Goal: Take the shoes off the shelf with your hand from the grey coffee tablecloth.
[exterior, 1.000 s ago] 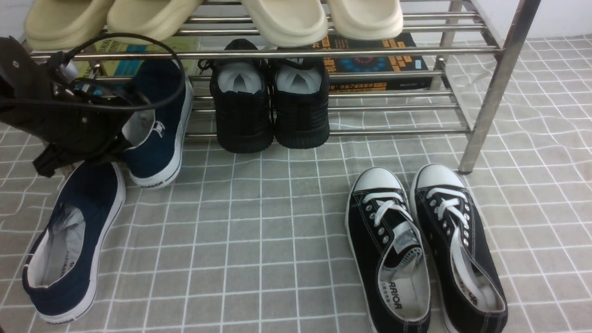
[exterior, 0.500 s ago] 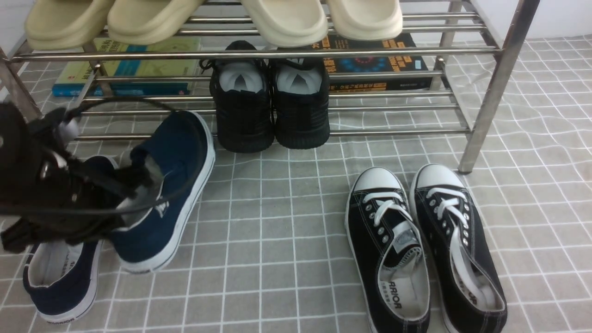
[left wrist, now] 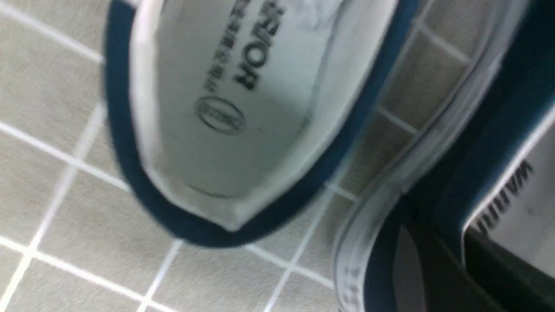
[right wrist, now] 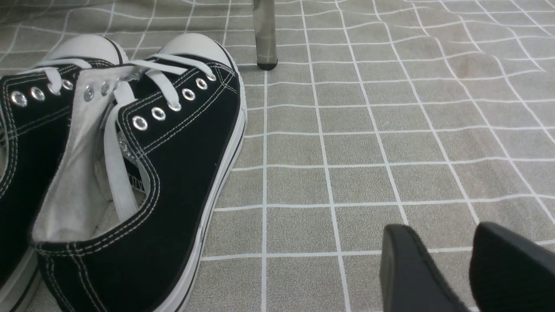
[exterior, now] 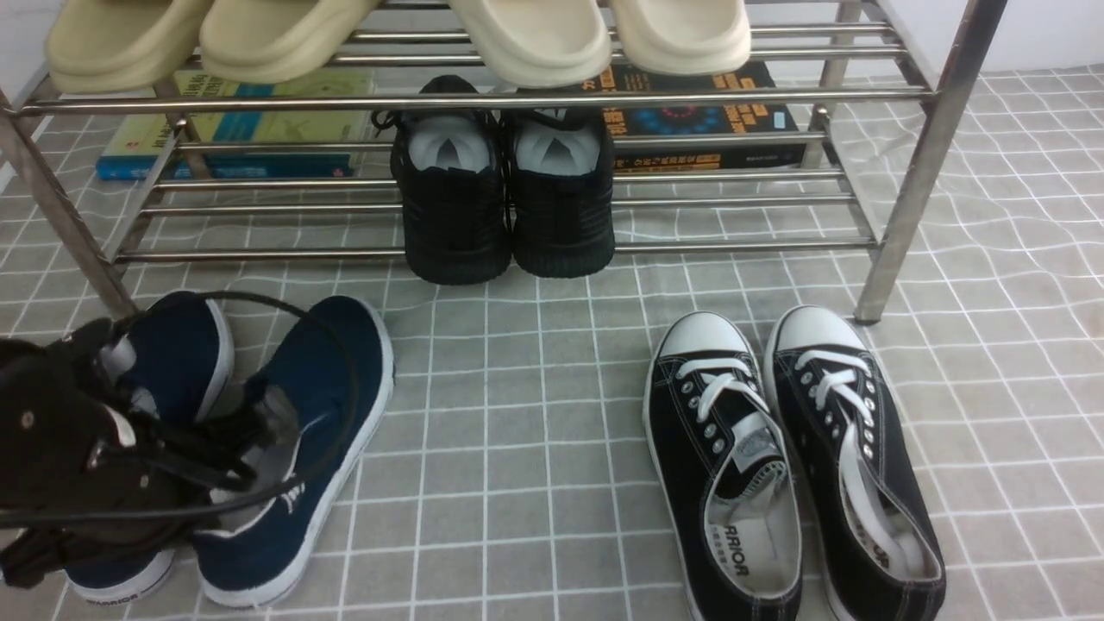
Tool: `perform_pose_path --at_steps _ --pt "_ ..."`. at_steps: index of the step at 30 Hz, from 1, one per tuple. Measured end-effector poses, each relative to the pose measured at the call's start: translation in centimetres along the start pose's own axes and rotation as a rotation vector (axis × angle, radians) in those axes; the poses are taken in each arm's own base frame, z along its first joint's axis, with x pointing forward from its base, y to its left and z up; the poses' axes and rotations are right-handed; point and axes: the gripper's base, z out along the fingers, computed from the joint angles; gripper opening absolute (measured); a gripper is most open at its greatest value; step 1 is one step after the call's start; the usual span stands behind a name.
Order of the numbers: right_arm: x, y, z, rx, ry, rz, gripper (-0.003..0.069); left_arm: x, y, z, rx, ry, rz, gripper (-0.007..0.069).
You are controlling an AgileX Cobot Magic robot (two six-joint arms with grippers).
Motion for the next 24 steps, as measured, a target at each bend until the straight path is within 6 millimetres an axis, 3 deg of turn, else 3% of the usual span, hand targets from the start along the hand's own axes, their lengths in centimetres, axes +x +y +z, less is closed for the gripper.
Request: perform_pose_path --at_steps 14,18,24 --pt "0.0 0.0 0.0 0.0 0.0 0.0 0.0239 0.0 0.7 0.4 -0.019 -0.074 -0.09 0.0054" --pt "0.0 0.0 0.0 0.0 0.0 0.0 0.0239 -0.1 0.7 0.4 -0.014 -0.08 -0.104 0.0136" --pt "0.0 0.0 0.0 0.0 0.0 0.0 0.0239 -0.6 0.5 -1.0 -0.007 -0.104 -0.075 0.0344"
